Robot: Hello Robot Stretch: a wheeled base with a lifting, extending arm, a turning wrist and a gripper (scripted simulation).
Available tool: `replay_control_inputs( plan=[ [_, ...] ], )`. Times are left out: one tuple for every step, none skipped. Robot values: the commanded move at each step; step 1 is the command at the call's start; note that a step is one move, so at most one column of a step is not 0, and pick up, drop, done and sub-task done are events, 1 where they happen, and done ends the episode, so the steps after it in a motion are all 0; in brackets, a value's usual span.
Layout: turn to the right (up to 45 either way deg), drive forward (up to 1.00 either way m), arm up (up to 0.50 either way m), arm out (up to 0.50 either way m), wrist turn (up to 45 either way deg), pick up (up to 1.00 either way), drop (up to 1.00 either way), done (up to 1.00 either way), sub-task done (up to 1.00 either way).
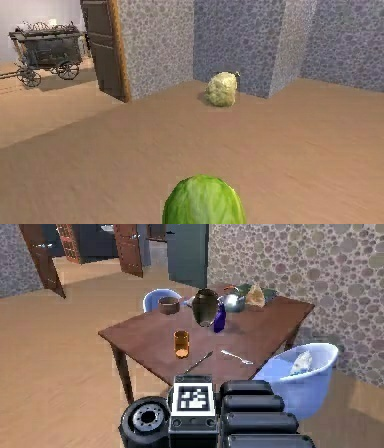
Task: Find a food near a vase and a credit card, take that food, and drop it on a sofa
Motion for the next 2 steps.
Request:
replay_control_inputs(
  plan=[
    [39.0, 0.0, 0.0, 0.0, 0.0, 0.0, 0.0, 0.0, 0.0],
    [0.0, 1.0, 0.0, 0.0, 0.0, 0.0, 0.0, 0.0, 0.0]
  ],
)
